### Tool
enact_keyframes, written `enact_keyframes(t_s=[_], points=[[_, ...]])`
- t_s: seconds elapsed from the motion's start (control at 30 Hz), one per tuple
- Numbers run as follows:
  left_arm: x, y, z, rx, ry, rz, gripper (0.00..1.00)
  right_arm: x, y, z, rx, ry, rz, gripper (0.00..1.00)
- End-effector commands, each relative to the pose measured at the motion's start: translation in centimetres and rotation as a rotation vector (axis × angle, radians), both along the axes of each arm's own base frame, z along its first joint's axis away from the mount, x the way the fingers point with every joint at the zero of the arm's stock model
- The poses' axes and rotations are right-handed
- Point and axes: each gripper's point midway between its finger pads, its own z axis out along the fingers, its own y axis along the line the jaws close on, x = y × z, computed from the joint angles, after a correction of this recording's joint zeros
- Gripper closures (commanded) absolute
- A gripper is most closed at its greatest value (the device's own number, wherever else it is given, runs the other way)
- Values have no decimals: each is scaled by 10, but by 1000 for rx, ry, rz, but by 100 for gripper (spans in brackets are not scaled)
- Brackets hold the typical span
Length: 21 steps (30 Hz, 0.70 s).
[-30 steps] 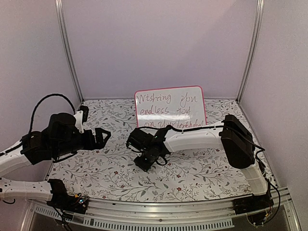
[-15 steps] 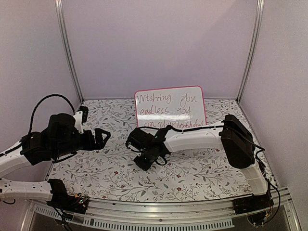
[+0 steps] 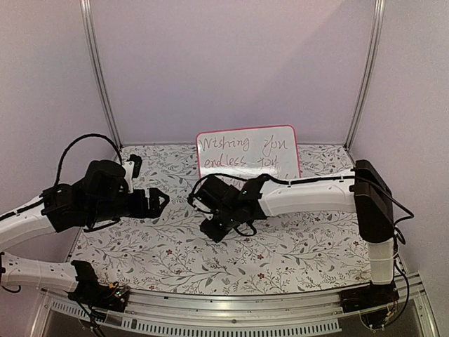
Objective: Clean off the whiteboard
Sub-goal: Pick up the whiteboard eraser from the center of the board, then rotate the whiteboard at the center of the board.
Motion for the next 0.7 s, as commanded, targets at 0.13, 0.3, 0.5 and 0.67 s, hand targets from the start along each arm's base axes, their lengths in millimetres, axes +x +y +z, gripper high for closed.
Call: enact_keyframes(t_s=[0.13,0.3,0.5,0.67], points=[[18,-31,20,-13,-43,-96,0,32,-64,87,63,-198,-185,90],[31,-51,25,-32,-131,-156,0,48,-122,131,97,-291,-312,93],[54,-83,29,-173,-249,-279,0,53,-170,172,181,-371,-397,93],[104,-94,19,-213,-266,-336,0,46,-183,188,225,-398,-395,93]])
